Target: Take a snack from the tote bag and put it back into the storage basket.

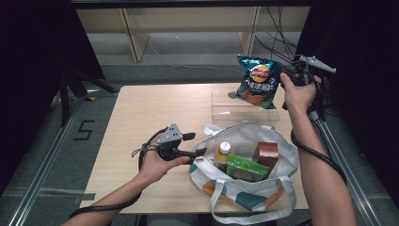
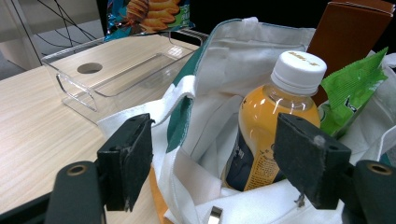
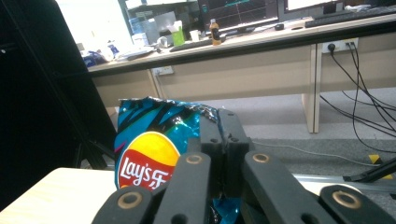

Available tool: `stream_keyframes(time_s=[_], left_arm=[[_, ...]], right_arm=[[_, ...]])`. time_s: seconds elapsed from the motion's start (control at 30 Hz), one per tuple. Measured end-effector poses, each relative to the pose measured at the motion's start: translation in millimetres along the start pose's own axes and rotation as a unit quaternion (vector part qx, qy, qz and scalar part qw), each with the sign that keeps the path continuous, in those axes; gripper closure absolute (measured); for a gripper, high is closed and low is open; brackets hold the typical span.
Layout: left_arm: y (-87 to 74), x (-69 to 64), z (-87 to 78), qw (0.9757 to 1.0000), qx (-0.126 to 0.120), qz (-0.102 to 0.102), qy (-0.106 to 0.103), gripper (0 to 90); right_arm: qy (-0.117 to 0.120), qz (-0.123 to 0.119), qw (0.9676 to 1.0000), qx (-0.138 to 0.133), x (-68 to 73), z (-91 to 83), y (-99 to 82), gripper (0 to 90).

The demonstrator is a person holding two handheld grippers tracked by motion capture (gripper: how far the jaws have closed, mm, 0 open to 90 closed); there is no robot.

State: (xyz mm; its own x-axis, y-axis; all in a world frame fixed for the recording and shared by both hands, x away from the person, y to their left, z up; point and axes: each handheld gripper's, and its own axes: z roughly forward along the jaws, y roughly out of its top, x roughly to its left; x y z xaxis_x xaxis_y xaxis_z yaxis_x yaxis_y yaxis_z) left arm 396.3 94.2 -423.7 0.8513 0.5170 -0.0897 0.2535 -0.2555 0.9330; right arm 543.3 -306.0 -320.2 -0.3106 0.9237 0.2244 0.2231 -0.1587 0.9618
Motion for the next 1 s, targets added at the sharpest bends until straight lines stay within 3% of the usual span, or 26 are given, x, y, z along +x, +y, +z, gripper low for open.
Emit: stream_keyframes(time_s=[1.0], left_arm=[[0.4,0.2,-0.9,1.0,-0.001,0.003,0.001,27.8]], right_arm=[[-0.008,0.016,0.9998,0.009,-0.2,11.9,-4.9,90.0]])
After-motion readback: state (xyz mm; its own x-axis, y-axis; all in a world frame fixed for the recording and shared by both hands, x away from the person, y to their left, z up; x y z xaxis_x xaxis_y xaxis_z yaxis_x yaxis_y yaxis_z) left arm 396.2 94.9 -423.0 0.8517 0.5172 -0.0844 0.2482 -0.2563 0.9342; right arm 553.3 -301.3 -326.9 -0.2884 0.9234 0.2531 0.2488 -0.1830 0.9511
